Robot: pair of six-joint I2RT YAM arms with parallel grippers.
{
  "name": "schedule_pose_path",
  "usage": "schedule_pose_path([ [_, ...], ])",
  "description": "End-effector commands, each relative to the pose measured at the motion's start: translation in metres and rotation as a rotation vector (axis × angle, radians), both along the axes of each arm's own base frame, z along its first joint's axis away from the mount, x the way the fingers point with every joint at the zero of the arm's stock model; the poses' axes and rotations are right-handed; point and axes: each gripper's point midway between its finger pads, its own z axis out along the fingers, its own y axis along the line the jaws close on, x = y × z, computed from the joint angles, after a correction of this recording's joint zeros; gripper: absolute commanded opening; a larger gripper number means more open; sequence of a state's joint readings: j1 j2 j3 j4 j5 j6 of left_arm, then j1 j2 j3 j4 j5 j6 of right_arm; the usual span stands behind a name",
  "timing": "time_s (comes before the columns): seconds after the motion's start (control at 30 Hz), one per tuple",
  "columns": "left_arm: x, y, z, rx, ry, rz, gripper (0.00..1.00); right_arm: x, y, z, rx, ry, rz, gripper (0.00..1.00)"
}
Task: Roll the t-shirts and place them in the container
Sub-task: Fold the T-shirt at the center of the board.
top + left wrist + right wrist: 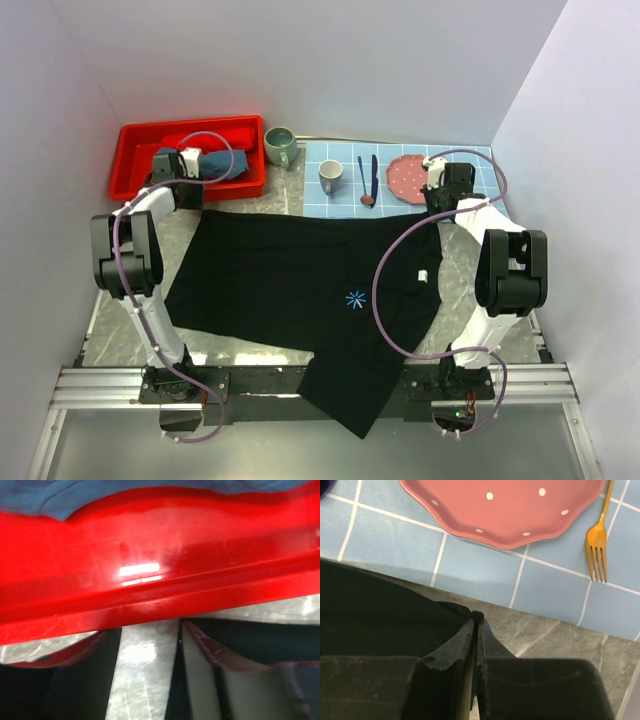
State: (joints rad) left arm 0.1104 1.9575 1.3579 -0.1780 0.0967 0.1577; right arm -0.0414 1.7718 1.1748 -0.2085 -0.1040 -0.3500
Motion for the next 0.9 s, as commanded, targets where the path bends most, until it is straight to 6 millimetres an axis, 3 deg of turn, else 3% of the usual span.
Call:
schedule_pose_path([
  [0.0, 0.017, 0.020, 0.031, 0.056, -0.043, 0.068, 0.61, 0.014, -0.006, 0.020, -0.041, -0.079, -0.021, 0.00],
  [0.1, 0.002, 0.022, 0.047, -0.027, -0.018, 0.159, 0.66, 0.017, -0.009, 0.020, -0.050, -0.084, -0.040, 0.00],
  [0.17, -0.026, 0.005, 0.042, -0.157, 0.095, 0.173, 0.63, 0.018, -0.013, 0.016, -0.068, -0.079, -0.051, 0.00],
  [0.23, -0.058, -0.021, 0.029, -0.285, 0.216, 0.169, 0.60, 0.019, -0.016, 0.014, -0.082, -0.079, -0.058, 0.00],
  [0.3, -0.082, -0.031, 0.010, -0.344, 0.289, 0.205, 0.54, 0.019, -0.019, 0.010, -0.097, -0.070, -0.073, 0.01],
  [0.37, -0.091, -0.036, 0.005, -0.368, 0.295, 0.215, 0.51, 0.020, -0.017, 0.012, -0.084, -0.075, -0.074, 0.10],
  [0.4, -0.099, -0.038, -0.004, -0.378, 0.319, 0.223, 0.50, 0.021, -0.016, 0.013, -0.076, -0.078, -0.075, 0.20],
  [0.67, -0.104, -0.043, -0.015, -0.396, 0.363, 0.219, 0.44, 0.020, -0.009, 0.020, -0.067, -0.091, -0.068, 0.48],
  [0.87, -0.115, -0.035, -0.024, -0.359, 0.395, 0.256, 0.45, 0.016, -0.008, 0.029, -0.055, -0.106, -0.078, 0.52],
])
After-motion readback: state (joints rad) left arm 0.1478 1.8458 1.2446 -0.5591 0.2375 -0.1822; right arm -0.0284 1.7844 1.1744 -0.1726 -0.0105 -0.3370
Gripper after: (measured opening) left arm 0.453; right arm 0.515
